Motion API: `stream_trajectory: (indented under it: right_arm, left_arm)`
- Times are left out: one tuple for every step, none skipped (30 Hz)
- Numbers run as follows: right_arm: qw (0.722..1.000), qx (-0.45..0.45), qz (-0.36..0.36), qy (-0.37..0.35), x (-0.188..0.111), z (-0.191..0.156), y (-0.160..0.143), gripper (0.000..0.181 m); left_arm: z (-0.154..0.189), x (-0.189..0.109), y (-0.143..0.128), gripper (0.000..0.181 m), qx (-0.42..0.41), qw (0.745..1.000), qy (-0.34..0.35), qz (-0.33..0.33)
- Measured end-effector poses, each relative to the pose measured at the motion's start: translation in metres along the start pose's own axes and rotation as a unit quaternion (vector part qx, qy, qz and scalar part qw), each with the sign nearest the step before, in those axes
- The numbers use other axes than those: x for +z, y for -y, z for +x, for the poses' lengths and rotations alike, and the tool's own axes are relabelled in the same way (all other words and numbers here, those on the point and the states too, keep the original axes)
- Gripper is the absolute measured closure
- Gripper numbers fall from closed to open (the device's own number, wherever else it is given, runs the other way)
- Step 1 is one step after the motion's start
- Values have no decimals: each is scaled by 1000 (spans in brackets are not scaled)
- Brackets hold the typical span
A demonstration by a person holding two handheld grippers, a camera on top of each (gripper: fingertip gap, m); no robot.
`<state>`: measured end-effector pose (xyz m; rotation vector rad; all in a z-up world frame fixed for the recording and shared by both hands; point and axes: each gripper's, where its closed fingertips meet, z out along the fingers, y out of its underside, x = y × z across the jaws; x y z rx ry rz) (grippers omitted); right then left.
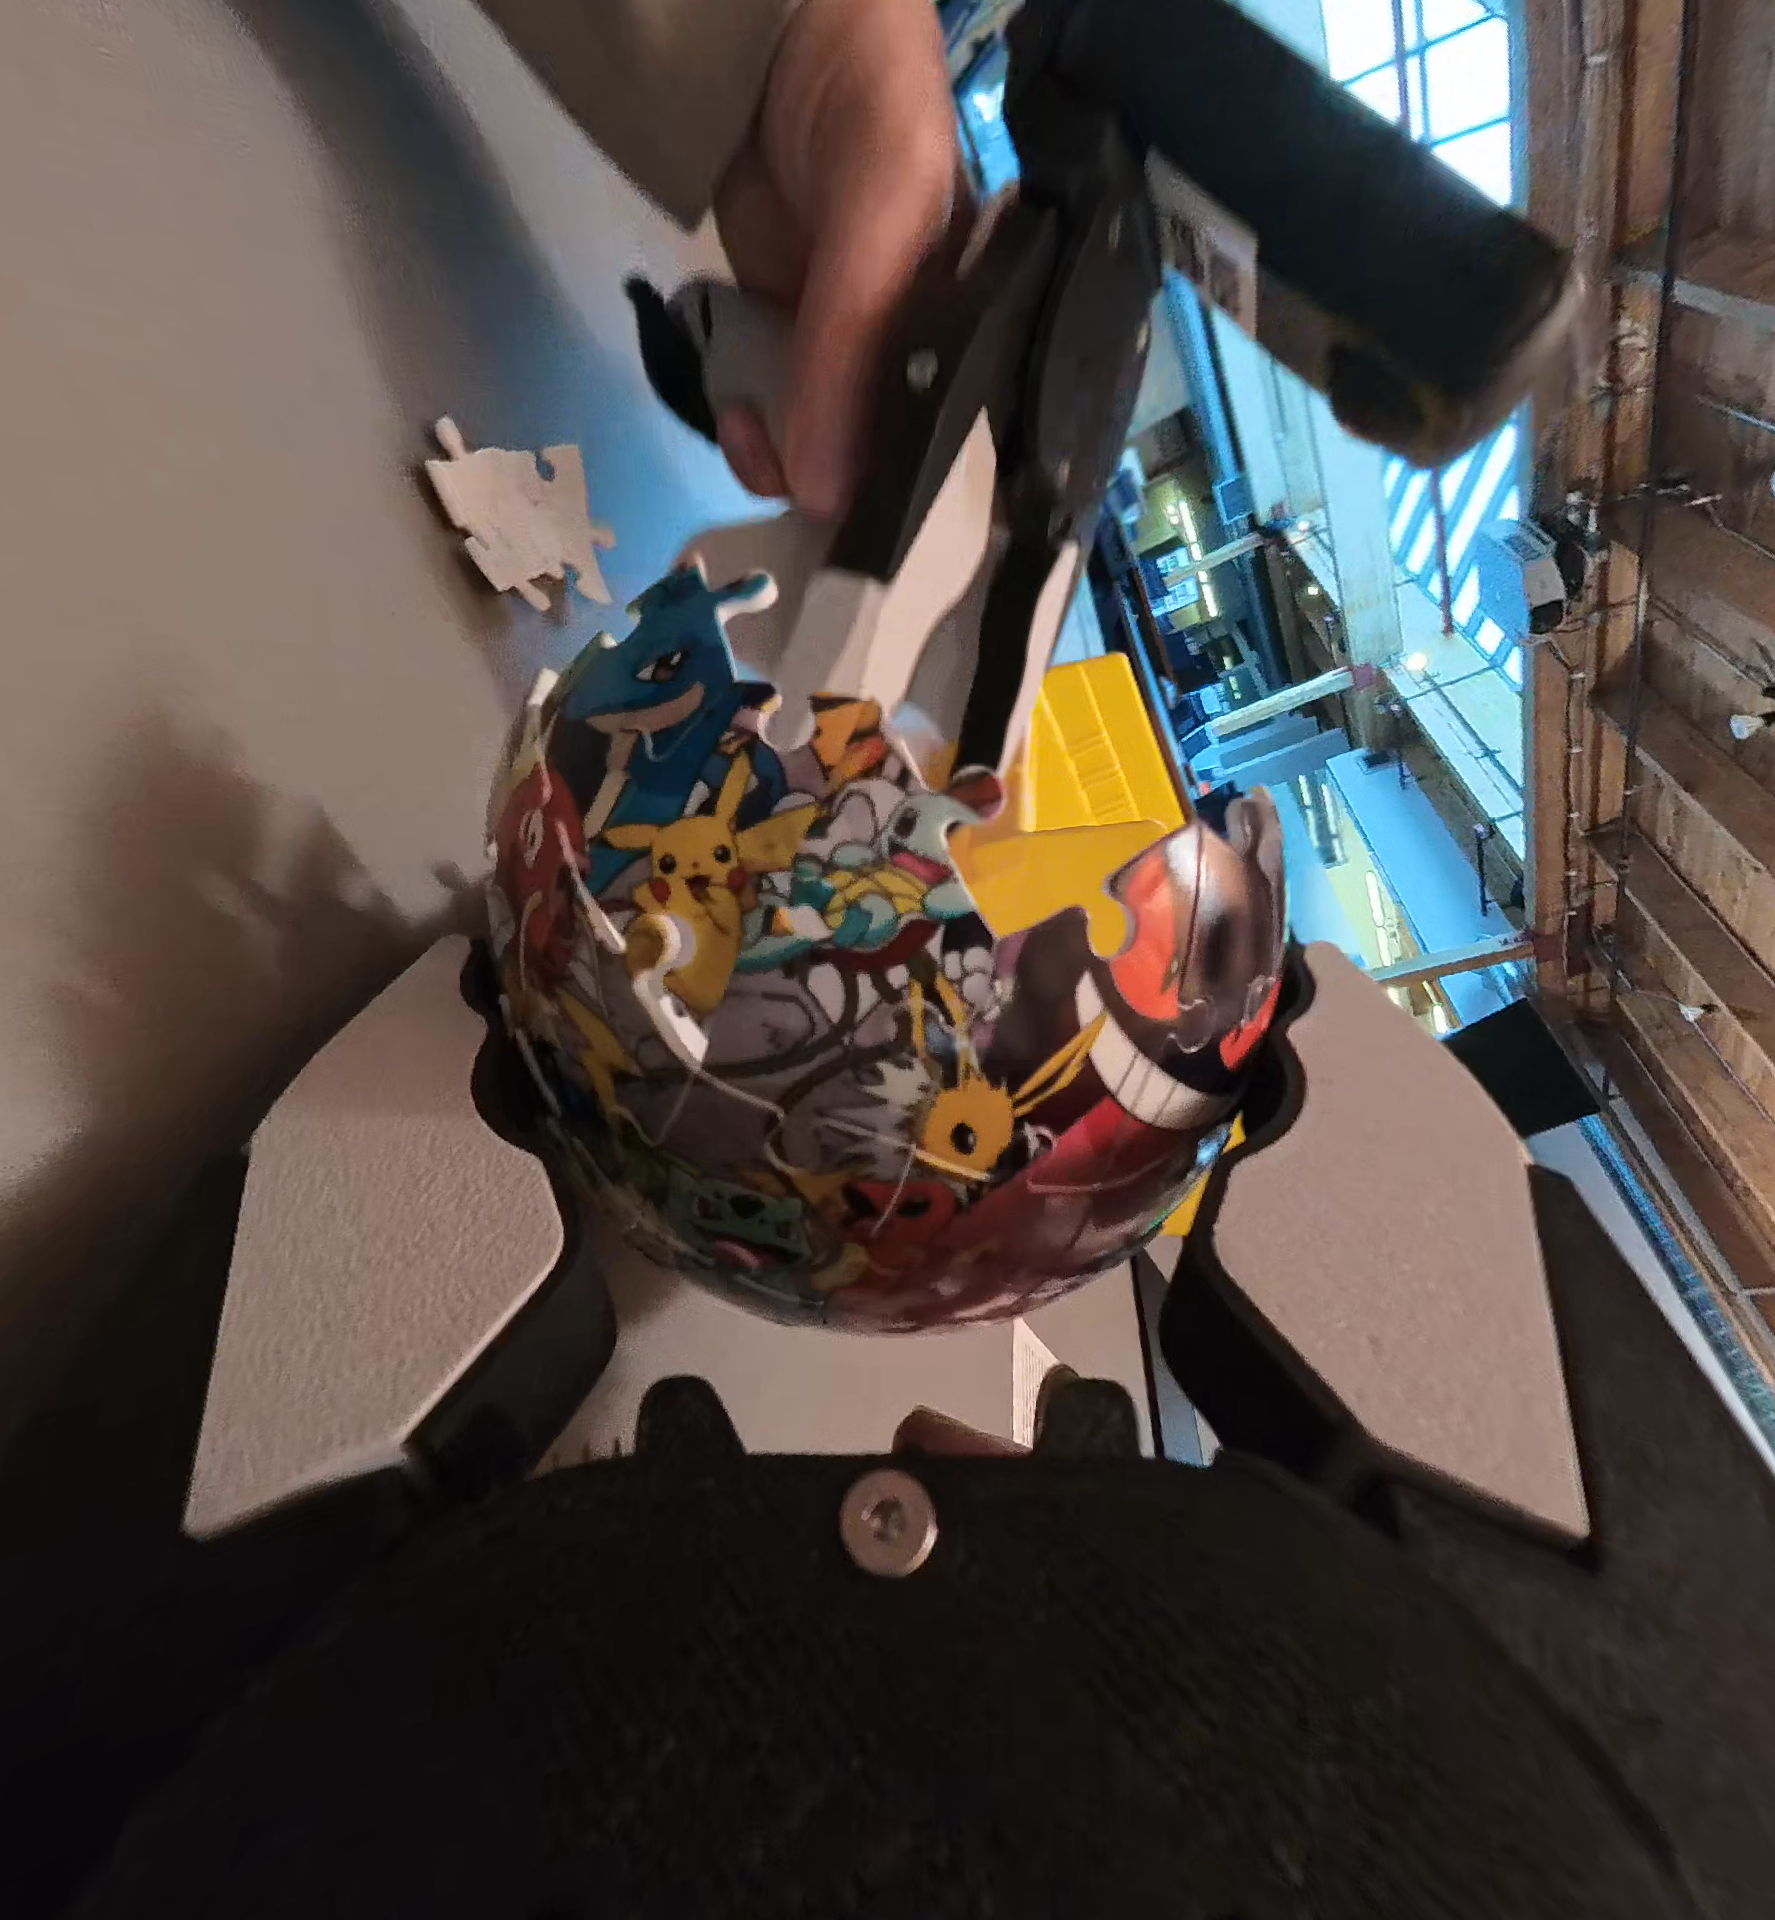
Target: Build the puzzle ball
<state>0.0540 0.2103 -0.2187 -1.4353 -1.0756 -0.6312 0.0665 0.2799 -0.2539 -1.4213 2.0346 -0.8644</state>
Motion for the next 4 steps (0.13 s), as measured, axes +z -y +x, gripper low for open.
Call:
stream_trajectory:
  right_arm:
    - [1000,0,-3,9,1,0,0,46]
    - [1000,1,-7,18,1,1,-1,46]
    - [1000,2,-12,26,2,1,-2,46]
    - [999,1,-16,34,2,1,-3,46]
  left_arm:
    - [-1,-9,-10,76,-18,1000,0,-8]
    - [-2,-16,-23,76,-34,999,0,-21]
    - [-3,-22,-36,76,-47,998,5,-37]
    - [-4,-28,-49,76,-54,997,11,-52]
